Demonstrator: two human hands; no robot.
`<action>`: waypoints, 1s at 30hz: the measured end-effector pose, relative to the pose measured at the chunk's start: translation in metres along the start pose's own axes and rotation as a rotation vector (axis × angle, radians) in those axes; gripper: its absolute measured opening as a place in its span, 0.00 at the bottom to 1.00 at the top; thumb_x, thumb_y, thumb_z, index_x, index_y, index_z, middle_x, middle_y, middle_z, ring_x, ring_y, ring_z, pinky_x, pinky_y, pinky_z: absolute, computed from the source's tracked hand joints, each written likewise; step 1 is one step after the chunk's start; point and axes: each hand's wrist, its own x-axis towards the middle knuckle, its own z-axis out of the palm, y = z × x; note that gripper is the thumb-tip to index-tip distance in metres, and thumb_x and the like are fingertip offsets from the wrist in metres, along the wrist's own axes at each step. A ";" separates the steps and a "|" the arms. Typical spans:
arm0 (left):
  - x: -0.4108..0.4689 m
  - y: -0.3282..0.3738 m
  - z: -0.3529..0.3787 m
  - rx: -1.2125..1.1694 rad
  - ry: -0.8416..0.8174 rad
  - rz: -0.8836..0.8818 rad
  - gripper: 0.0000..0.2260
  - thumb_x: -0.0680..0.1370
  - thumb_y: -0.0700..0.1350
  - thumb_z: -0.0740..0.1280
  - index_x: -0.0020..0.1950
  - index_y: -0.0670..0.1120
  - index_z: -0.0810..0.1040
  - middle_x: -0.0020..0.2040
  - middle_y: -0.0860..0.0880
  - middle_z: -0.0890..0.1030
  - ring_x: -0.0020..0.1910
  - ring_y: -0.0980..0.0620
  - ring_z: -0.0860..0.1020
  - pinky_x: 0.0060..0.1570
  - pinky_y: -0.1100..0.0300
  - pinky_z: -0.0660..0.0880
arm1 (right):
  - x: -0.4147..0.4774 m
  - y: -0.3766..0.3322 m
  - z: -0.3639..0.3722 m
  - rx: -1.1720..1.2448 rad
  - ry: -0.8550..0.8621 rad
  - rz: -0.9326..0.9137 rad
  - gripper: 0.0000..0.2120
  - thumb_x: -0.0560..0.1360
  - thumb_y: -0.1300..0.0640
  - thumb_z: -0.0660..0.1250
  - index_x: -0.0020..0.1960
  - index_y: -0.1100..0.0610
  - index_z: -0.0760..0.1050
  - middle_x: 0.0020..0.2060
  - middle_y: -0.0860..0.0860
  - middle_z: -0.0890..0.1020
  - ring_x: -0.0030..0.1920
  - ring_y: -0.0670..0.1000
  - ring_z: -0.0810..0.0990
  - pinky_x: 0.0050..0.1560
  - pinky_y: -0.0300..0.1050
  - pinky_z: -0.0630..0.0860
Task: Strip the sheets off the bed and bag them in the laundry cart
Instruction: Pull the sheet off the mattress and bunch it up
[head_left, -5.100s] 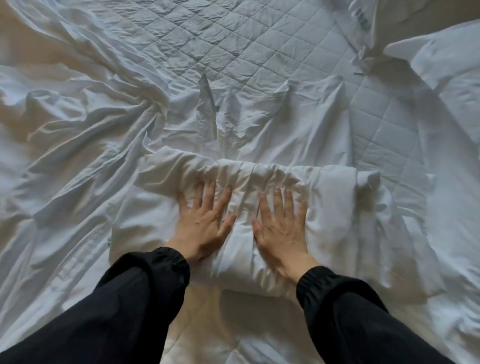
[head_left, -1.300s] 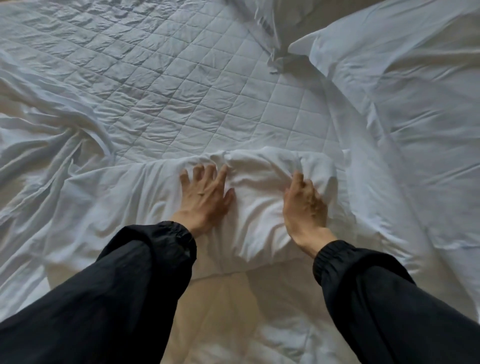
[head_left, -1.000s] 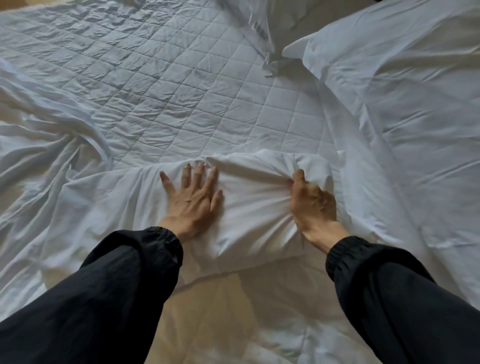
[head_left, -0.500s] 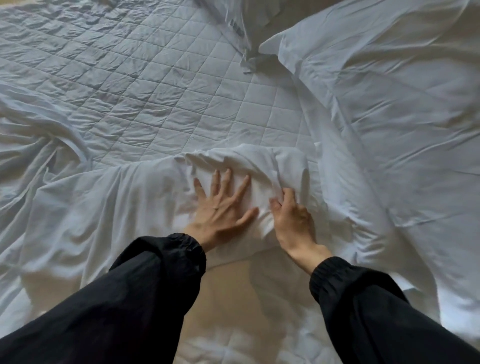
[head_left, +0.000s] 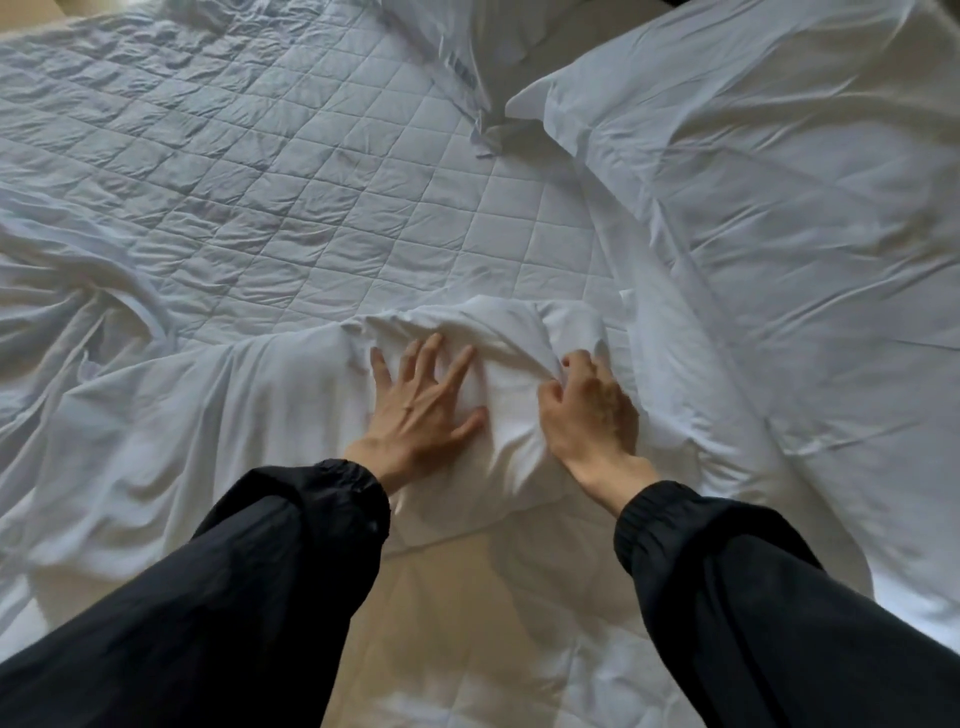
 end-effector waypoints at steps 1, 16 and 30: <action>0.009 -0.002 -0.004 -0.022 0.018 -0.013 0.35 0.76 0.66 0.54 0.78 0.56 0.46 0.78 0.44 0.46 0.77 0.44 0.44 0.71 0.35 0.36 | 0.006 -0.005 0.000 0.011 -0.014 -0.024 0.13 0.78 0.52 0.57 0.57 0.58 0.71 0.53 0.57 0.77 0.50 0.60 0.77 0.46 0.49 0.71; 0.092 -0.050 -0.012 0.018 -0.058 -0.166 0.28 0.75 0.69 0.49 0.53 0.48 0.73 0.55 0.44 0.80 0.57 0.43 0.76 0.60 0.44 0.62 | 0.092 -0.046 0.032 -0.091 -0.207 -0.079 0.17 0.81 0.49 0.53 0.63 0.60 0.68 0.59 0.60 0.76 0.58 0.61 0.76 0.53 0.51 0.70; 0.080 -0.057 -0.029 -0.029 0.163 -0.026 0.26 0.75 0.69 0.52 0.41 0.49 0.75 0.43 0.43 0.81 0.46 0.42 0.79 0.40 0.55 0.64 | 0.102 -0.025 0.021 0.043 -0.049 0.188 0.21 0.80 0.48 0.50 0.59 0.61 0.72 0.58 0.63 0.76 0.58 0.63 0.73 0.56 0.54 0.68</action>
